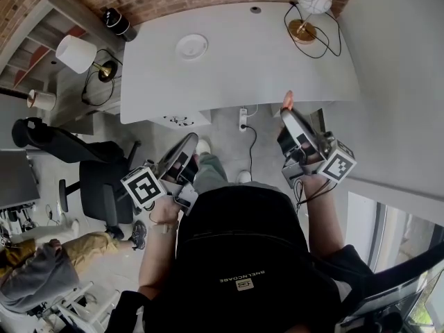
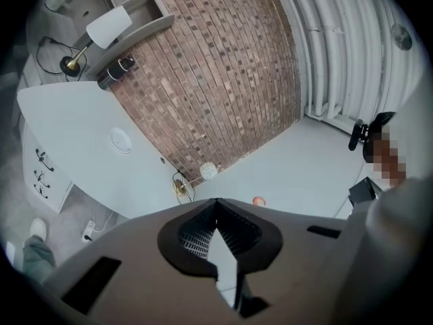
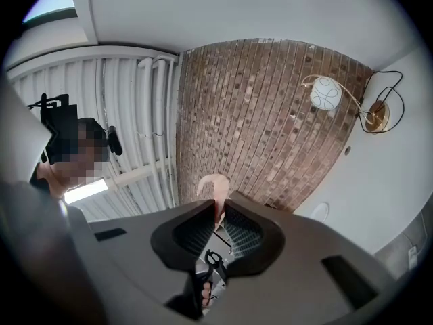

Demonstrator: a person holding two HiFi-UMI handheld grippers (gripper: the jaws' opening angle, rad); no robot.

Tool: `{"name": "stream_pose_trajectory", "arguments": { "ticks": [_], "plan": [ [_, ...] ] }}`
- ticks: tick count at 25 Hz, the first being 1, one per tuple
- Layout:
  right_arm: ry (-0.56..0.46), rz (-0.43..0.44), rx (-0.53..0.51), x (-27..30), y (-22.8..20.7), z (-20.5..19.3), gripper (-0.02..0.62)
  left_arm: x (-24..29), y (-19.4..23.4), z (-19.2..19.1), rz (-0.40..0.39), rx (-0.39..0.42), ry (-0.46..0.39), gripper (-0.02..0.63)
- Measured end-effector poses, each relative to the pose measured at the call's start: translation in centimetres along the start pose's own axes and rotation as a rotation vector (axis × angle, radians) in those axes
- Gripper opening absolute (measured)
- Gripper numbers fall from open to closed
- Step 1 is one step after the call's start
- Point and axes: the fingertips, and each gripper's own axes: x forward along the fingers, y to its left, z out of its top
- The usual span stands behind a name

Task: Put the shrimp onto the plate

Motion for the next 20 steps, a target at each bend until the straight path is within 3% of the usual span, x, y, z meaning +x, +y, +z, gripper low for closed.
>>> {"name": "stream_pose_trajectory", "arguments": {
  "ticks": [20],
  "plan": [
    [0.031, -0.098, -0.034, 16.5, -7.6, 0.3, 0.043, 2.4, 9.9, 15.2, -0.021, -0.084, 0.028, 0.005]
  ]
}}
